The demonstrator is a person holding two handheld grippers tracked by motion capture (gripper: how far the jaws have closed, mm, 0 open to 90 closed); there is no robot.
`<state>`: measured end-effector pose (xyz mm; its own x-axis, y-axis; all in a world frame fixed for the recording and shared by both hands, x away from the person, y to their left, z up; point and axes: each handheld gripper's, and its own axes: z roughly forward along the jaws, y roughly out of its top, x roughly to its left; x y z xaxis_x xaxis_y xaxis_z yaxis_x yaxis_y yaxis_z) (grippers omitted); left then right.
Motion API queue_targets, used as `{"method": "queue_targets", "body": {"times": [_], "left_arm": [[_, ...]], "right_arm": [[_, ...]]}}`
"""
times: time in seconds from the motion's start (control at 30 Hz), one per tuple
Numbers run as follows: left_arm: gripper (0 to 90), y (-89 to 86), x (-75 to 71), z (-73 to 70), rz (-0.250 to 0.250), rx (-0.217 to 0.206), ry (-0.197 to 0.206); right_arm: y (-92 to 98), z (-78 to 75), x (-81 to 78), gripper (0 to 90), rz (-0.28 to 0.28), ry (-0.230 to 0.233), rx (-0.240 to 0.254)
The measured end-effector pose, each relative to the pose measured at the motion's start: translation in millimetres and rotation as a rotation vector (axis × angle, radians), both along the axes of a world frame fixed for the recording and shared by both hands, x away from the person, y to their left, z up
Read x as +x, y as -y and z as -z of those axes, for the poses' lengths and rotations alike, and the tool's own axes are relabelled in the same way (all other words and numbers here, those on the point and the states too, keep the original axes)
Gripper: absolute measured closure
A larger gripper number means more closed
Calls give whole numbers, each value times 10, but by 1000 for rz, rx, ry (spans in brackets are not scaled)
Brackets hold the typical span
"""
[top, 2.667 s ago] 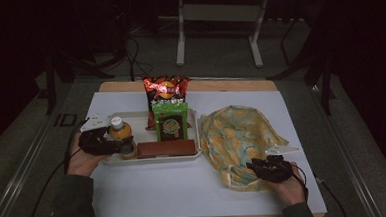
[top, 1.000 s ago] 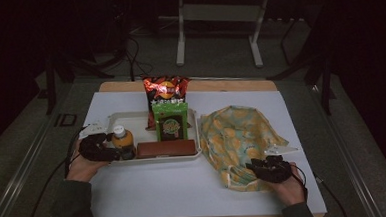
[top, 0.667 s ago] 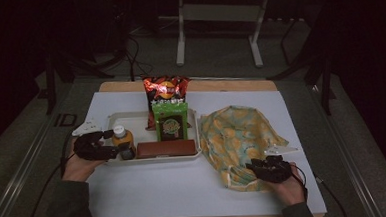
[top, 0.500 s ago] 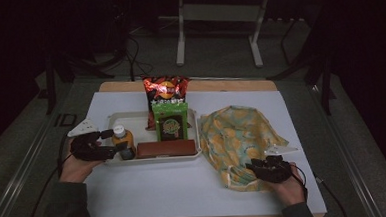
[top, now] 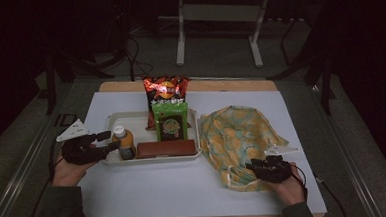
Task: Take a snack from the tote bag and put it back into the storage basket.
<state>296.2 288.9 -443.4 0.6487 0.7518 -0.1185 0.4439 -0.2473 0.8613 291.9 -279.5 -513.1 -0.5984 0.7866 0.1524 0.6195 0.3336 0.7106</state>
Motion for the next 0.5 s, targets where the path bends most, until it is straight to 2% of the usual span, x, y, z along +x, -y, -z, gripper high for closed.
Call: {"method": "queue_targets", "body": {"times": [0.13,0.23,0.37,0.5], "left_arm": [[467,-60,-24,9,-23,3,7],[478,-116,-42,18,-43,-22,16],[507,-175,-67,17,-85,-29,28],[529,-191,-71,17,-114,-6,27]], "right_arm": [[-4,0,0,643,0,0,-1],[-5,1,-1,643,1,0,-1],[-9,4,-1,643,1,-2,-1],[-8,4,0,643,0,-1,-1]]}}
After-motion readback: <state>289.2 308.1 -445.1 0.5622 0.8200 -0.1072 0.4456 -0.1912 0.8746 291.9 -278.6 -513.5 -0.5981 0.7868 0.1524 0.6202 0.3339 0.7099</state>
